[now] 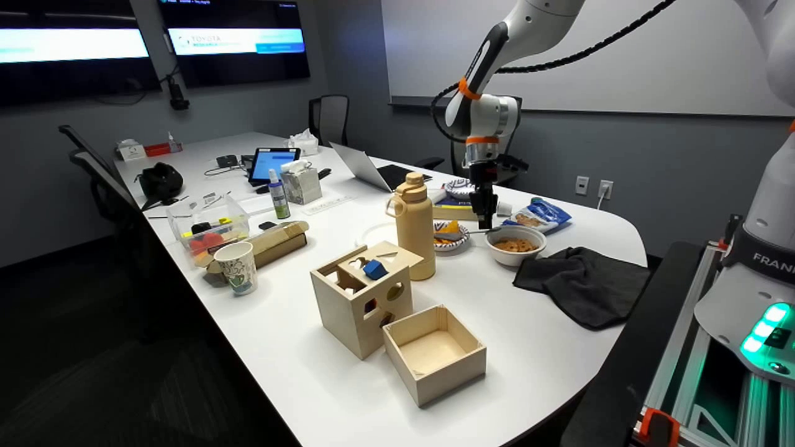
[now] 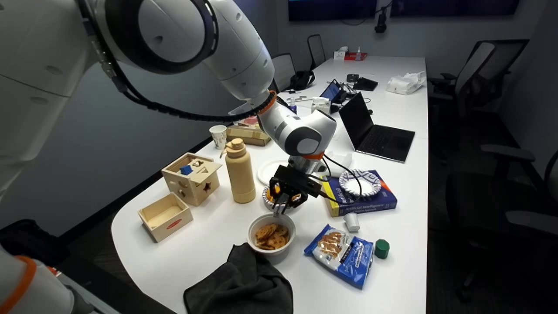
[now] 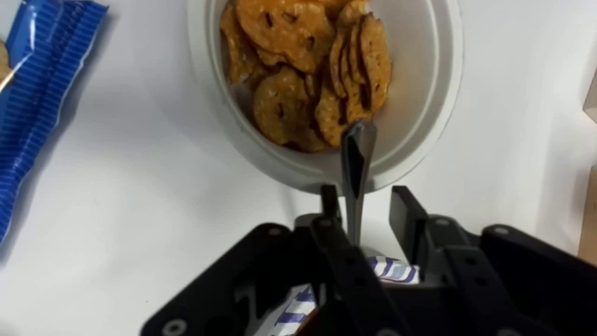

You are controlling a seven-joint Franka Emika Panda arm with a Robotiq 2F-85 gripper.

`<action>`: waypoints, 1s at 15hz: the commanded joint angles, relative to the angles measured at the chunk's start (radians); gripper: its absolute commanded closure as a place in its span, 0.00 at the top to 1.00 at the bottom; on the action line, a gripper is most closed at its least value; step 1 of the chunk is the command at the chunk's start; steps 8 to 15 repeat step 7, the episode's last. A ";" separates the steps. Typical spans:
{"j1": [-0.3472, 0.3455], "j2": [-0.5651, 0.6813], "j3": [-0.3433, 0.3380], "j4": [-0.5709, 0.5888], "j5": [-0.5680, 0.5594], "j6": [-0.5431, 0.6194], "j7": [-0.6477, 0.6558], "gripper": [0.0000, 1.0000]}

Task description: Use the spatula to stir the contents in the black and white bowl on the left.

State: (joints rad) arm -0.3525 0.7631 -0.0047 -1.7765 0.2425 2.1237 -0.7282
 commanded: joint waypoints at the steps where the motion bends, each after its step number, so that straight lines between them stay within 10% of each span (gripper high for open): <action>1: 0.000 -0.057 0.007 -0.060 -0.021 0.028 -0.008 0.68; 6: 0.008 -0.125 0.007 -0.093 -0.033 0.023 -0.003 1.00; 15: 0.012 -0.138 0.005 -0.100 -0.038 0.025 0.000 1.00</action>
